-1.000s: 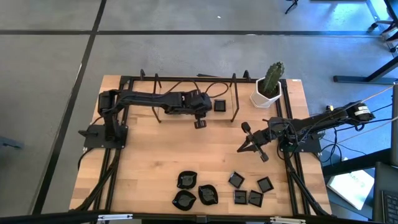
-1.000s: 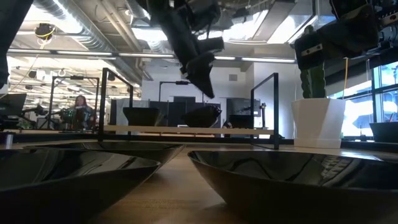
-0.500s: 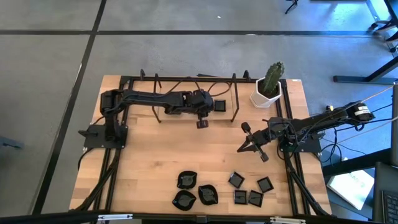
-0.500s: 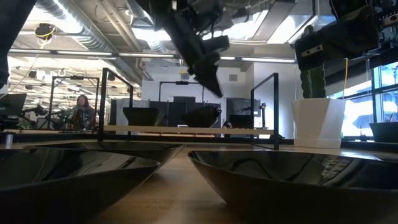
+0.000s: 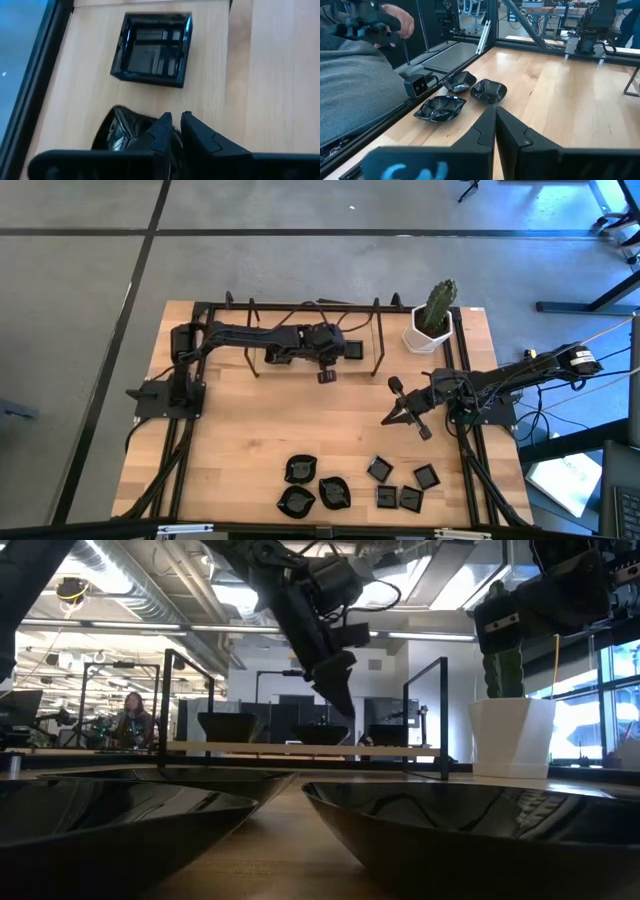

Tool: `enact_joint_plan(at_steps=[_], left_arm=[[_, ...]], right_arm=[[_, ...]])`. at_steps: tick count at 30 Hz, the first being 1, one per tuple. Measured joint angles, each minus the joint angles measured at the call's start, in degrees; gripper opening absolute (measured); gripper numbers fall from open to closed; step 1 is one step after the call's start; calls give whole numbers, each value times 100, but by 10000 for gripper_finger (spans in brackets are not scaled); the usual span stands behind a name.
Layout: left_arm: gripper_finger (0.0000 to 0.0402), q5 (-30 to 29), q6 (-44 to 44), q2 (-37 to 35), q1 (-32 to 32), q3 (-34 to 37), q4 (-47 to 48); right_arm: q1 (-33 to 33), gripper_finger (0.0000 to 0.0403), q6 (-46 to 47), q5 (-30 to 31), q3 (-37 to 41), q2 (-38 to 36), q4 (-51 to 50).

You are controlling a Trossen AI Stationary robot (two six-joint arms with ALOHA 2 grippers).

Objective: Pick & Place Mini shaped plates
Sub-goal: Stack the square plate on the top of the square plate on the shelf

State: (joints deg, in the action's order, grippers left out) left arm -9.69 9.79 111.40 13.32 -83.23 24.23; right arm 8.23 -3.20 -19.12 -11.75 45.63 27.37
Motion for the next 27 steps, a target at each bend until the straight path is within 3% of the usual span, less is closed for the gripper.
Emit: enact_joint_plan(at_steps=[5,8,15,21,27], left_arm=[[29,-111,162,-128,-122,-307,162],[20,-103,247,-408,-296,-573,770],[3,-107,49,-2010,-1222,-517,1434],[2,893,50,-3950,-2116,1094,-630],[2,652,553,-5727,-2600,3389,-2435]], right_arm=[[-2,13,9,-1,0,0,-6],[0,13,9,0,-2,0,-24],[37,13,0,-2,-2,81,-150],[61,13,-37,1,0,85,-106],[70,13,-51,-2,-3,80,66]])
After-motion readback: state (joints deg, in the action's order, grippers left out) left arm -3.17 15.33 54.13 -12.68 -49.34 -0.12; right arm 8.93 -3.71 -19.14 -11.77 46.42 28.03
